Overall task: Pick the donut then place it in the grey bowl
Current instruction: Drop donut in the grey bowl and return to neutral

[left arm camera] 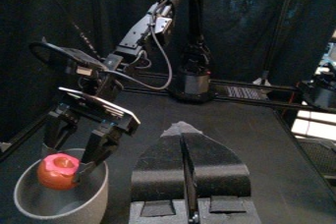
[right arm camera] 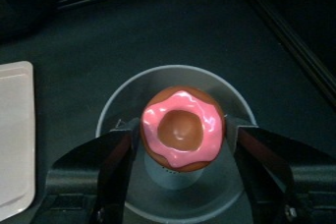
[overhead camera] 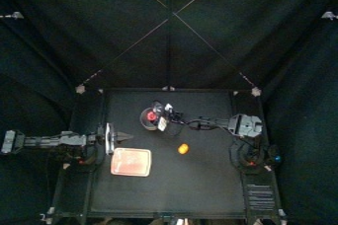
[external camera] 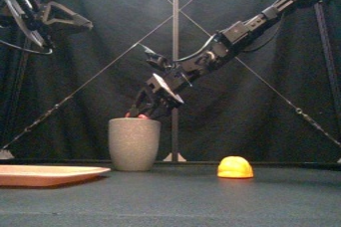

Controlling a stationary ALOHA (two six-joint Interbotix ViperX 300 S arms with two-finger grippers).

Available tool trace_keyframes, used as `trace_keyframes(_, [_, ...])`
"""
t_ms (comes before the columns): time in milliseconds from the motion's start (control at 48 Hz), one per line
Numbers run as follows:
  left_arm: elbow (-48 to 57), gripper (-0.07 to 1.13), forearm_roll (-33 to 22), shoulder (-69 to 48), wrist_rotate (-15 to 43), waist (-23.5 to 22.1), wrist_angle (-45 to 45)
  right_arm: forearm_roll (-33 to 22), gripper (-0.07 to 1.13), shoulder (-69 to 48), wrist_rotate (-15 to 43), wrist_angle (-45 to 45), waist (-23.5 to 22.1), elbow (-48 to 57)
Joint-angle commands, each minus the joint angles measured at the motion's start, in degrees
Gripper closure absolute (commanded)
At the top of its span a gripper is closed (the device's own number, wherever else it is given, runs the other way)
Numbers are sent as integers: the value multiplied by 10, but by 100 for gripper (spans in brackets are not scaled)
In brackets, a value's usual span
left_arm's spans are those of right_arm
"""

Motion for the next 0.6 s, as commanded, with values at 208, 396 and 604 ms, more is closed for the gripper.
trace_keyframes(208, [-6,102,-1,3,-1,2,-4,21,3,-6,1,4,0,-18])
trace_keyframes(396, [-6,102,-1,3,-1,2,-5,18,3,-6,0,4,1,-21])
trace_keyframes(604, [-4,102,-1,4,-1,2,-4,25,3,-33,1,2,18,-17])
